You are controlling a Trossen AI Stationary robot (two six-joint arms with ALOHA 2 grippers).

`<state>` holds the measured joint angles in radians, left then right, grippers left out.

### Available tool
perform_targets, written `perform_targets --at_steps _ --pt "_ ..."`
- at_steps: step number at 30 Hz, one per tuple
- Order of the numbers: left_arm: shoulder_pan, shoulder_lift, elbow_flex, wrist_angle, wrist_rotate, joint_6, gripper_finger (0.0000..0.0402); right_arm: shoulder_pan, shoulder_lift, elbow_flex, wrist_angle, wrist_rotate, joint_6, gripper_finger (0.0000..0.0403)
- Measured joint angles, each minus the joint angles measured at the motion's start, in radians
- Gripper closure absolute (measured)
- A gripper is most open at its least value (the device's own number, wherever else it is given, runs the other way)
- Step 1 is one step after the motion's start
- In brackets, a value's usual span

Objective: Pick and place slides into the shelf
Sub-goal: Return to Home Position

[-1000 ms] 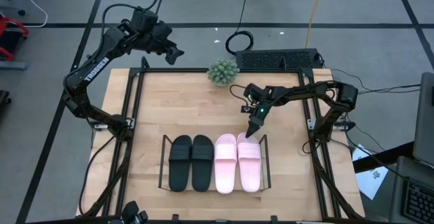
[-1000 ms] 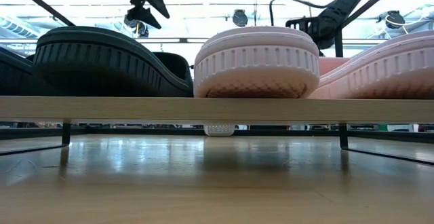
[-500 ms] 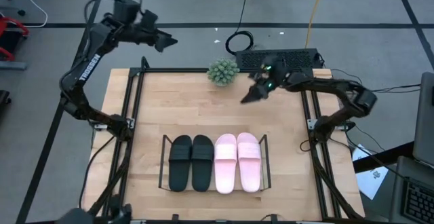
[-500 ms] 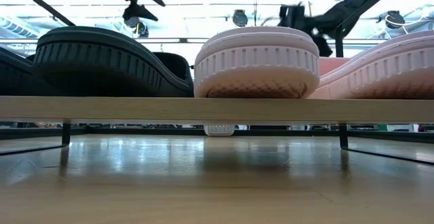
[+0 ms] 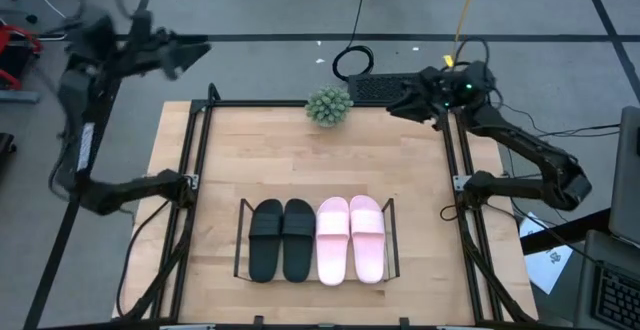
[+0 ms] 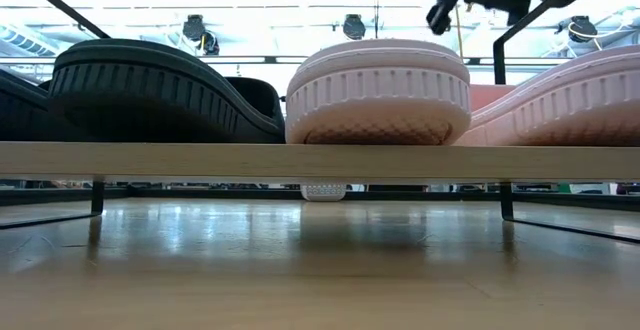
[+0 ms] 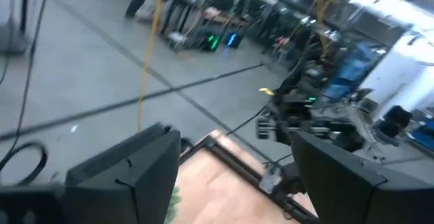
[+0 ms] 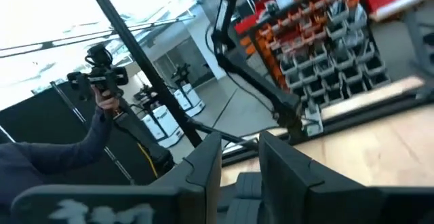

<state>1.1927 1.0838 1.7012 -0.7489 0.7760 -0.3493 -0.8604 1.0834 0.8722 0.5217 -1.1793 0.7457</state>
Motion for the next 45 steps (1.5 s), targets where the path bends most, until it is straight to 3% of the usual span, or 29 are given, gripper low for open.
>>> perform_targets --at_steps 5,10,14,17,24,32,34,38,45 --pt "-0.012 -0.145 0.000 -0.008 0.021 -0.014 0.0117 -0.004 -0.077 0.000 -0.002 -0.010 0.111 0.0312" --pt "-0.025 -0.262 0.001 -0.015 0.030 -0.122 0.0117 -0.004 -0.151 0.000 0.001 -0.048 0.207 0.0312" --pt "-0.033 -0.326 0.001 -0.080 0.129 -0.128 0.0117 -0.004 -0.233 0.000 0.005 -0.044 0.229 0.0312" --pt "-0.036 -0.374 0.001 -0.155 0.148 -0.128 0.0117 -0.003 -0.308 0.000 0.005 -0.004 0.271 0.0312" --pt "-0.034 -0.480 0.000 -0.286 0.069 -0.115 0.0117 0.038 -0.490 0.000 -0.071 0.127 0.265 0.0312" --pt "0.062 -0.621 -0.062 -0.334 0.059 -0.154 0.0117 0.121 -0.639 0.000 -0.517 0.332 0.021 0.0312" --pt "0.103 -0.658 -0.086 -0.343 0.078 -0.177 0.0117 0.151 -0.658 -0.017 -0.548 0.386 -0.033 0.0312" --pt "0.200 -0.726 -0.127 -0.383 0.117 -0.203 0.0117 0.225 -0.689 -0.112 -0.430 0.478 -0.037 0.0312" --pt "0.398 -0.819 -0.191 -0.386 0.308 -0.213 0.0117 0.378 -0.684 -0.417 -0.058 0.624 0.043 0.0312"
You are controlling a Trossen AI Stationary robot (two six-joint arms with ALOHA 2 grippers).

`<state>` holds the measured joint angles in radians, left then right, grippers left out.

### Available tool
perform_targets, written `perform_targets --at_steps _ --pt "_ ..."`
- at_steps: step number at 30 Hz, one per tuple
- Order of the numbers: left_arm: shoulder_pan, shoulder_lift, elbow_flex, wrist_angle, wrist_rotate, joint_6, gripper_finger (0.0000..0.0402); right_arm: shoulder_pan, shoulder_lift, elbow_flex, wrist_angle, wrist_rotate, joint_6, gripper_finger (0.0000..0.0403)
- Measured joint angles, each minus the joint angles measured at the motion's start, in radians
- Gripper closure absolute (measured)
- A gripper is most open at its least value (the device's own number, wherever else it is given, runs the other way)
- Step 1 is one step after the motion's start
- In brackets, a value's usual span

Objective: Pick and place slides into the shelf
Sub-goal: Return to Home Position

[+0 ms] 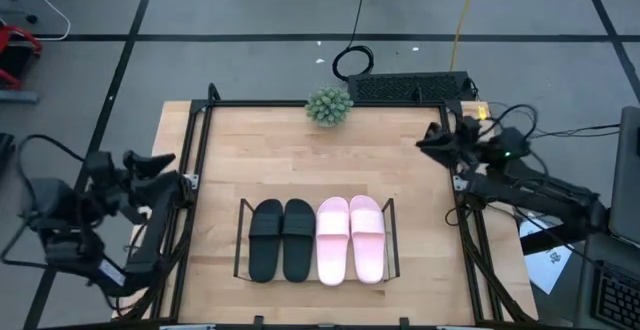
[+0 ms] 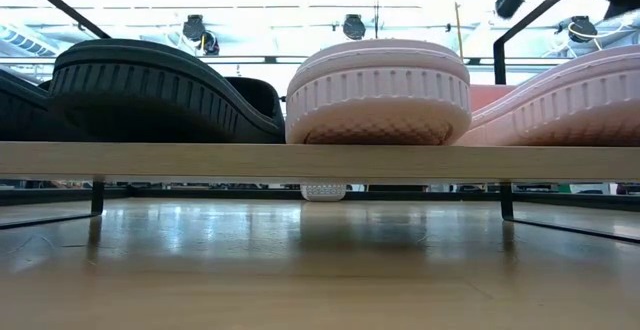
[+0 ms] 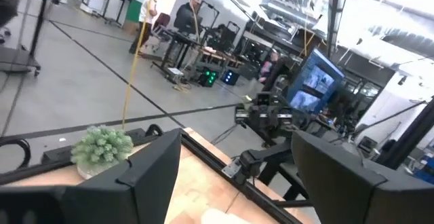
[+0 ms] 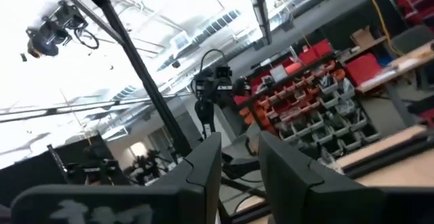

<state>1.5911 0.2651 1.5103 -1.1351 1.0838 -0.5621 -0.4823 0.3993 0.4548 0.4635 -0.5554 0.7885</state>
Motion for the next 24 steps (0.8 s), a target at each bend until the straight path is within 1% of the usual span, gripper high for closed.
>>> perform_targets --at_steps 2,4,9,11,13,14,16,20,22,24 --pt "0.047 -0.015 -0.018 -0.017 0.058 -0.001 0.0117 0.034 0.002 -0.062 0.054 0.034 0.015 0.0312" --pt "0.079 -0.019 -0.040 -0.064 0.109 0.019 0.0117 0.056 0.002 -0.098 0.098 0.043 0.022 0.0312" --pt "0.151 -0.018 -0.115 -0.181 0.134 0.130 0.0117 0.090 0.001 -0.107 0.165 0.064 0.023 0.0312" --pt "0.187 -0.017 -0.131 -0.207 0.211 0.193 0.0117 0.107 0.001 -0.107 0.179 0.063 0.038 0.0312" --pt "0.218 -0.017 -0.133 -0.185 0.297 0.233 0.0117 0.126 0.001 -0.107 0.181 0.068 0.040 0.0312" --pt "0.224 -0.016 -0.133 -0.147 0.320 0.235 0.0117 0.135 0.001 -0.107 0.182 0.082 0.041 0.0312" --pt "0.198 -0.005 -0.133 -0.017 0.324 0.190 0.0117 0.147 0.001 -0.107 0.191 0.102 0.039 0.0312" --pt "0.074 0.033 -0.133 0.317 0.293 -0.002 0.0117 0.161 0.001 -0.106 0.215 0.108 0.038 0.0312" --pt "-0.008 0.040 -0.133 0.455 0.235 -0.088 0.0117 0.168 -0.004 -0.106 0.214 0.107 0.036 0.0312" --pt "-0.105 0.040 -0.131 0.541 0.162 -0.131 0.0117 0.178 -0.009 -0.106 0.214 0.102 0.032 0.0312"
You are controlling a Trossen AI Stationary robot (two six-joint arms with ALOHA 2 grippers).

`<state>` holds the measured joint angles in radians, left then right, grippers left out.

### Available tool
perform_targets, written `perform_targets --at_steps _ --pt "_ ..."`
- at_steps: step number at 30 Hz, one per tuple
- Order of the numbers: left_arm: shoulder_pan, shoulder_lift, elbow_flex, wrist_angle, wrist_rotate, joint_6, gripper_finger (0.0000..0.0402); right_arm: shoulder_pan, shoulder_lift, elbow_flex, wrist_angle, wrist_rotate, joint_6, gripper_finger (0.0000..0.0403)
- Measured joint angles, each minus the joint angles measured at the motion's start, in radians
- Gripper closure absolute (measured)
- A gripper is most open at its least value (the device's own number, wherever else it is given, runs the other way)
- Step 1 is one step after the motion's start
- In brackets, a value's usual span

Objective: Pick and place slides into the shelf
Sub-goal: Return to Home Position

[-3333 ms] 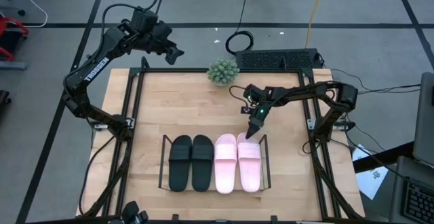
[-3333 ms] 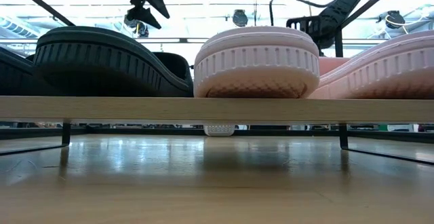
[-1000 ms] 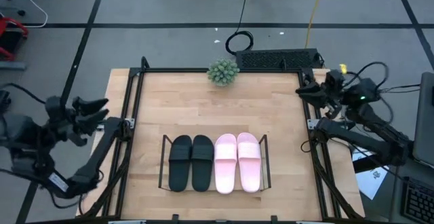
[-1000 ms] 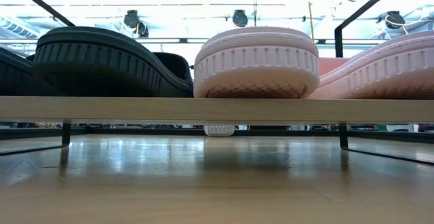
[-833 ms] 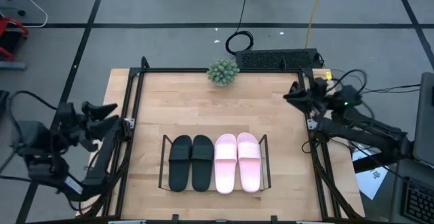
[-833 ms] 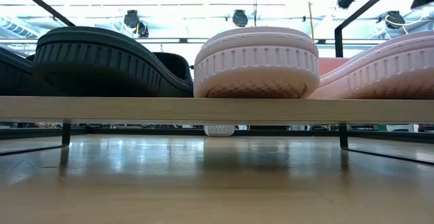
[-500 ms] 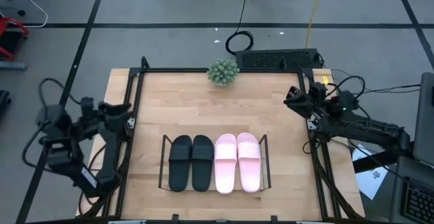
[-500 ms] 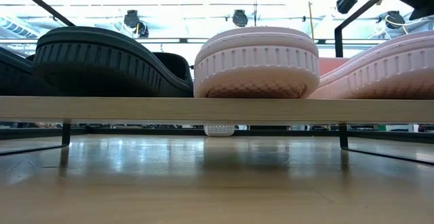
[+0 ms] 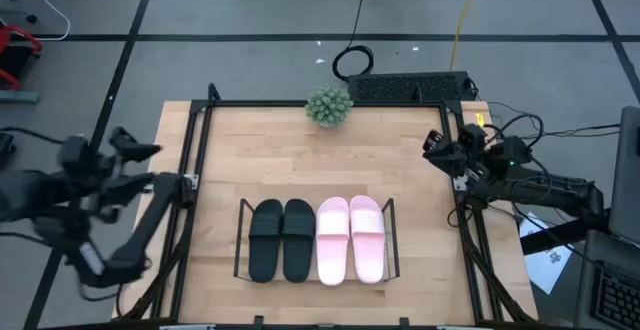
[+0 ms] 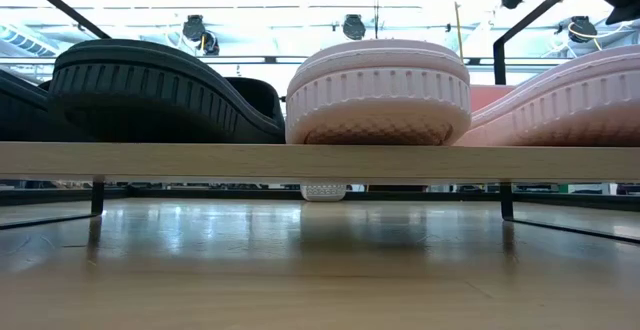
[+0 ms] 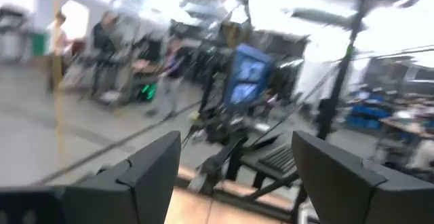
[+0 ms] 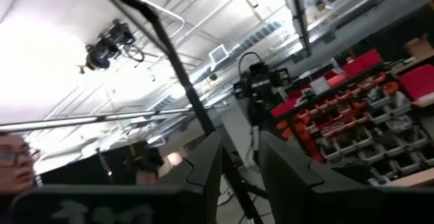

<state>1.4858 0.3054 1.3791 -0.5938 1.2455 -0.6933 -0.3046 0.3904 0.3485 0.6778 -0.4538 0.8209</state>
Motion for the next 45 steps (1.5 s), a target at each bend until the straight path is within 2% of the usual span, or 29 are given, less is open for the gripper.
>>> perform_targets --at_steps 3,5,11,12,14,16,21,26,31,34,39,42,45 --pt "-0.171 0.000 0.024 0.008 -0.135 0.026 0.0117 0.012 -0.009 0.000 -0.001 -0.014 -0.002 0.0312" --pt "-0.294 0.000 0.053 -0.038 -0.262 0.068 0.0117 0.013 -0.015 0.000 0.000 -0.014 -0.003 0.0312" --pt "-0.632 -0.001 0.239 -0.366 -0.817 0.233 0.0117 0.013 -0.025 0.000 0.000 -0.012 -0.010 0.0312" --pt "-0.665 -0.002 0.264 -0.416 -0.897 0.239 0.0117 0.013 -0.025 0.000 -0.001 -0.006 -0.011 0.0312" --pt "-0.708 -0.002 0.290 -0.483 -0.993 0.240 0.0117 0.012 -0.025 0.000 -0.008 0.010 -0.019 0.0312" --pt "-0.723 -0.006 0.288 -0.526 -1.027 0.239 0.0117 0.012 -0.025 0.000 -0.021 0.015 -0.025 0.0312" --pt "-0.699 -0.006 0.253 -0.658 -1.019 0.268 0.0117 0.012 -0.021 0.000 -0.051 0.055 -0.046 0.0312" --pt "-0.787 -0.043 0.333 -0.623 -1.090 0.359 0.0117 0.012 -0.021 0.000 -0.051 0.055 -0.046 0.0312" --pt "-0.903 -0.136 0.476 -0.647 -1.274 0.389 0.0117 0.012 -0.021 0.000 -0.050 0.060 -0.048 0.0312" --pt "-0.947 -0.227 0.500 -0.654 -1.358 0.353 0.0117 0.012 -0.021 0.000 -0.050 0.074 -0.048 0.0312" --pt "-0.956 -0.296 0.449 -0.665 -1.342 0.310 0.0117 0.012 -0.021 0.000 -0.046 0.139 -0.051 0.0312" --pt "-0.976 -0.293 0.449 -0.629 -1.327 0.380 0.0117 0.012 -0.021 0.000 -0.045 0.141 -0.051 0.0312" --pt "-1.048 -0.287 0.436 -0.576 -1.326 0.450 0.0117 0.012 -0.021 0.000 -0.045 0.141 -0.058 0.0312"
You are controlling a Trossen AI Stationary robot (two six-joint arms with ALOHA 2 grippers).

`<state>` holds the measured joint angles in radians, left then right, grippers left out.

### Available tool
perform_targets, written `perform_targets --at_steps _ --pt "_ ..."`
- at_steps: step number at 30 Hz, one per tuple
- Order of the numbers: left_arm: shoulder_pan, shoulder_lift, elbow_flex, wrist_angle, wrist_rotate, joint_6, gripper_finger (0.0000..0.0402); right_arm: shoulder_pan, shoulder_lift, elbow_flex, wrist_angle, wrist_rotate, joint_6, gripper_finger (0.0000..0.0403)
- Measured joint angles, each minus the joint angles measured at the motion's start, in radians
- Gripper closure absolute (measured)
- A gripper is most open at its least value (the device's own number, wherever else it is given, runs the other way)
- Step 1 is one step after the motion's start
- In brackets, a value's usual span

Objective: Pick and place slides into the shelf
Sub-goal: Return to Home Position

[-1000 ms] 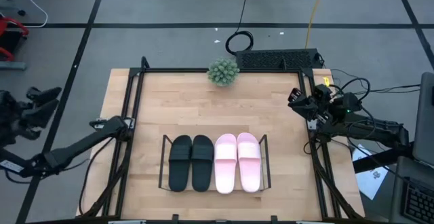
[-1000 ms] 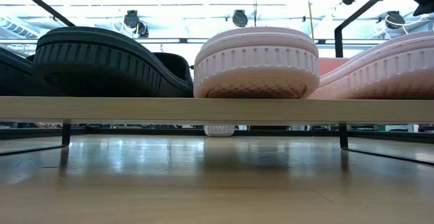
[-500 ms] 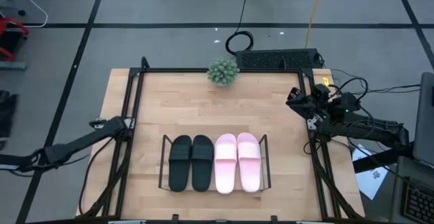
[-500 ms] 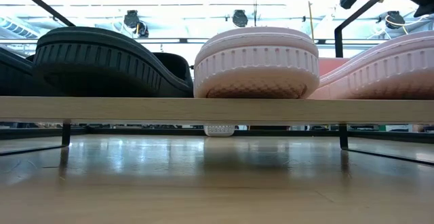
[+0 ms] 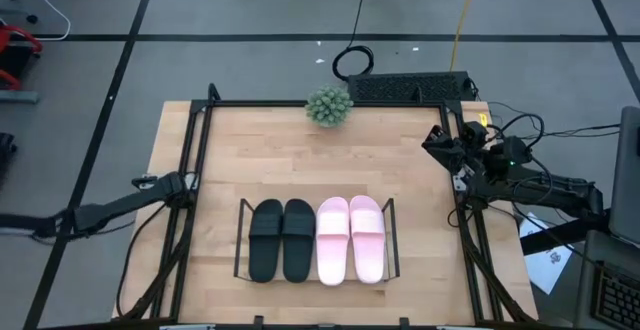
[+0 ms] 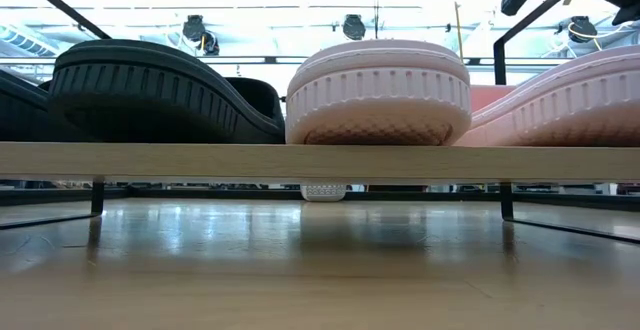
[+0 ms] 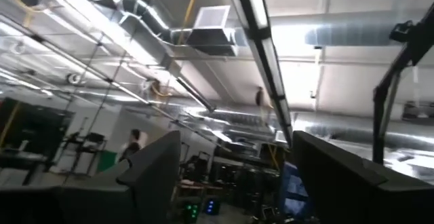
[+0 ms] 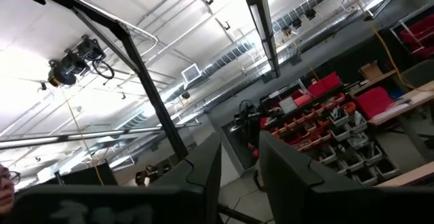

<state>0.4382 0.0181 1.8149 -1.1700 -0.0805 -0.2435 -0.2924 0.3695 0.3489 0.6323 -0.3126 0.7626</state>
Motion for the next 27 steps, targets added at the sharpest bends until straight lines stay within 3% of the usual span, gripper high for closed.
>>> perform_targets --at_steps 5,10,16,21,27 --pt "-0.174 -0.001 -0.092 0.070 -0.084 0.040 0.0117 0.000 0.004 0.000 0.000 0.016 -0.019 0.0312" --pt "-0.373 0.002 -0.328 0.095 -0.156 0.039 0.0117 0.000 0.024 0.001 -0.001 0.050 -0.018 0.0312" --pt "-0.559 0.002 -0.608 0.308 -0.179 0.028 0.0117 0.000 0.053 0.001 -0.001 0.048 -0.017 0.0312" --pt "-0.582 0.001 -0.768 0.367 -0.176 -0.025 0.0117 0.000 0.054 0.001 -0.001 -0.007 -0.012 0.0312" --pt "-0.512 -0.011 -0.923 0.489 -0.163 -0.050 0.0117 0.000 0.054 0.001 -0.001 -0.031 0.003 0.0312"
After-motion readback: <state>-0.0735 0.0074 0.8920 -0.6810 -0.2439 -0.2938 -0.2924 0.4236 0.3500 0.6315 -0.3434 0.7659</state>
